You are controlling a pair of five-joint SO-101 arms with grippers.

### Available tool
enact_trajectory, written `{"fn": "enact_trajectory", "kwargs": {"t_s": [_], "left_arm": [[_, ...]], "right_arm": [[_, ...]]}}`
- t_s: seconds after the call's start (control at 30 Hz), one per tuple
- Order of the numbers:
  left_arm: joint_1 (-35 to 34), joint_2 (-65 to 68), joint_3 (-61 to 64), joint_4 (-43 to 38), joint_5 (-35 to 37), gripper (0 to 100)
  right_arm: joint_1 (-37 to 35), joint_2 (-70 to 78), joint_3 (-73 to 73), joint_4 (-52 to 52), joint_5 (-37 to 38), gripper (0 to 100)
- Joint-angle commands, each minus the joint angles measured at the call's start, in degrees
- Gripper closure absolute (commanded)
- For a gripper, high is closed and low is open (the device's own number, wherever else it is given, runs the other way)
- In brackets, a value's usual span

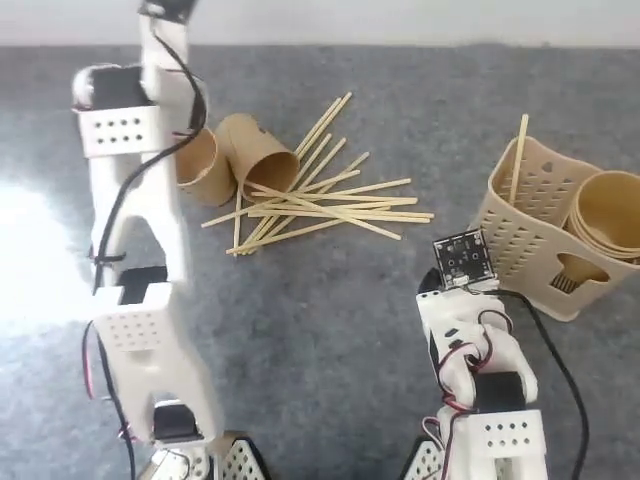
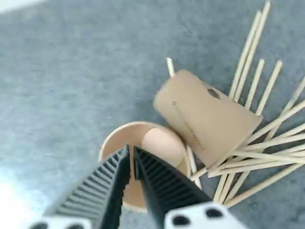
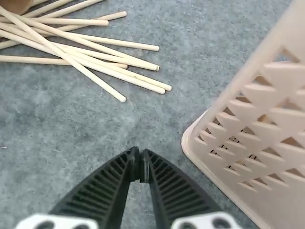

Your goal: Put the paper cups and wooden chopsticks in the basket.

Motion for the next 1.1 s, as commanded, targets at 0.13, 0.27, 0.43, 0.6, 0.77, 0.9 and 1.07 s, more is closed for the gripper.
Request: {"fn": "enact_trajectory", "kwargs": {"t_s": [0.13,0.27,0.43,0.6,0.77,0.9,1.07], "left_arm": [[-6.42,-0.26,-8.40,5.45,0.18,97],[-13.89,-0.88,-2.68,5.45,-0.26,79],[-24.00,-0.70,-2.59,4.92,-0.18,74],[-20.13,0.18,-0.22,5.01,-0.26,74],[-13.98,2.20,0.04,4.92,-0.18,74],[-12.84,4.48,-0.04,2.99,-0.18,74],[-12.75,7.82,-0.04,-0.62,-0.18,74]], "right_arm": [[-0.57,-0.48,0.26,-1.01,1.23,99.1],[-0.57,-0.48,0.09,-0.75,1.23,99.1],[-1.01,-0.48,-0.09,-1.01,1.05,99.0],[-1.89,-0.48,0.18,-0.66,1.05,99.0],[-1.71,-0.48,0.44,-0.66,1.23,99.0],[-1.71,-0.48,0.44,-0.66,1.32,99.0],[-1.80,-0.48,0.53,-0.92,3.43,99.0]]}}
